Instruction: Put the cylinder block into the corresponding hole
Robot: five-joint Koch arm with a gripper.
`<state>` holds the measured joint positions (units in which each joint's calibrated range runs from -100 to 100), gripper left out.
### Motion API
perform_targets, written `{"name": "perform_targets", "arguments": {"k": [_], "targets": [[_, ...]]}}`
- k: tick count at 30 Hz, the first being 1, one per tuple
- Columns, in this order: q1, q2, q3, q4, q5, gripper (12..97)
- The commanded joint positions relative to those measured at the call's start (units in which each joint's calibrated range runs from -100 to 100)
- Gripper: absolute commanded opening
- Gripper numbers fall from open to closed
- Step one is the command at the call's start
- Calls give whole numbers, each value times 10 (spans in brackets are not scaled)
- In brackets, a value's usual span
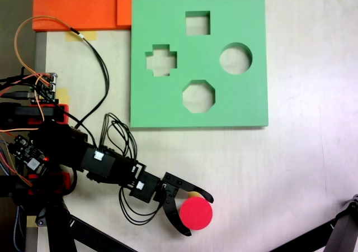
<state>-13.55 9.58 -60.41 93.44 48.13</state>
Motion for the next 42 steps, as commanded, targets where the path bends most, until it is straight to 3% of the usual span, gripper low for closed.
{"name": "perform_targets", "arguments": {"k": [1, 8, 19, 29, 37, 42], "targets": [[-4, -8, -6, 66, 4, 319], [-4, -47, -23, 66, 18, 311], [29, -312, -71, 60, 31, 311], [132, -525, -90, -41, 39, 313], [225, -516, 8, -165, 34, 315], [265, -390, 117, -174, 25, 317]]}}
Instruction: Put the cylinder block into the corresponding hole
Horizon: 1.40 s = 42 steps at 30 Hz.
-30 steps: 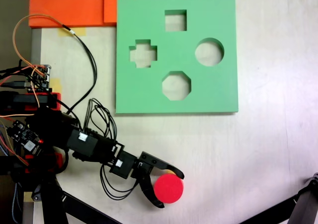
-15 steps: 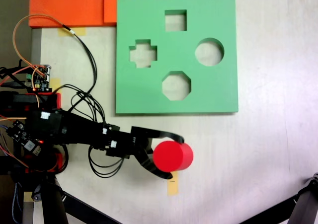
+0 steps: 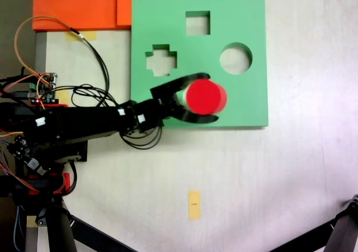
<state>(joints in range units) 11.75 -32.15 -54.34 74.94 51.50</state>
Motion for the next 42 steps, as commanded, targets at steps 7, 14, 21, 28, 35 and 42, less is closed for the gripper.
{"name": "perform_targets", "arguments": {"k": [7, 14, 21, 28, 35, 42], "targets": [[46, 239, 228, -8, -11, 318], [54, 387, 330, -21, -11, 319], [54, 467, 391, -39, -12, 328], [55, 503, 399, -41, -12, 328], [57, 538, 411, -42, -12, 342], [56, 591, 420, -41, -12, 445]]}}
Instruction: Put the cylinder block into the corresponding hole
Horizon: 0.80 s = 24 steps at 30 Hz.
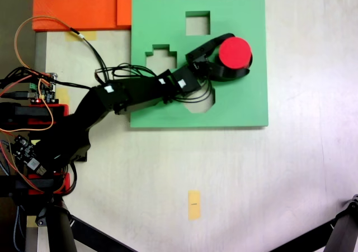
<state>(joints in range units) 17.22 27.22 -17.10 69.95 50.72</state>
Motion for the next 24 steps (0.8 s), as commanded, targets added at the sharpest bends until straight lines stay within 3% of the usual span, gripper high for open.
{"name": "perform_targets", "arguments": {"k": [1, 8, 12, 20, 24], "targets": [[1, 6, 51, 9, -4, 479], [2, 13, 51, 8, -4, 677], [1, -10, 24, 15, -4, 743], [2, -343, -153, 5, -6, 742], [6, -686, -274, -119, -28, 632]]}}
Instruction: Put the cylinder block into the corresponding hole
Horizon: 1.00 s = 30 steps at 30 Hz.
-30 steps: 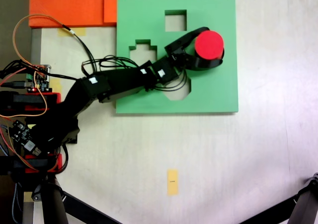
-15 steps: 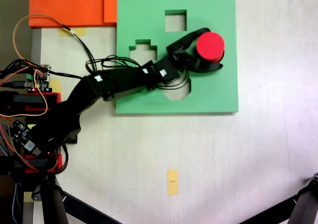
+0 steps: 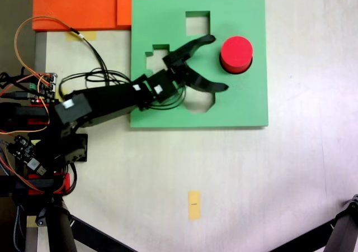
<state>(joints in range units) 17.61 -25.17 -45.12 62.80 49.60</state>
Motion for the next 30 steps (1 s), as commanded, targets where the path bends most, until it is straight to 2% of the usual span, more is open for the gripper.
{"name": "perform_targets", "arguments": {"k": [1, 3, 7, 9, 10, 15, 23, 26, 30], "targets": [[2, -254, -17, -90, -31, 579], [1, -427, -43, -195, -67, 479], [-16, -711, -42, -472, -155, 465], [-33, -748, -16, -617, -249, 464], [-46, -748, -10, -689, -331, 464], [-102, -748, -13, -743, -342, 464], [-170, -748, -214, -737, -484, 473], [-181, -748, -318, -678, -509, 485], [-187, -748, -530, -475, -536, 483]]}}
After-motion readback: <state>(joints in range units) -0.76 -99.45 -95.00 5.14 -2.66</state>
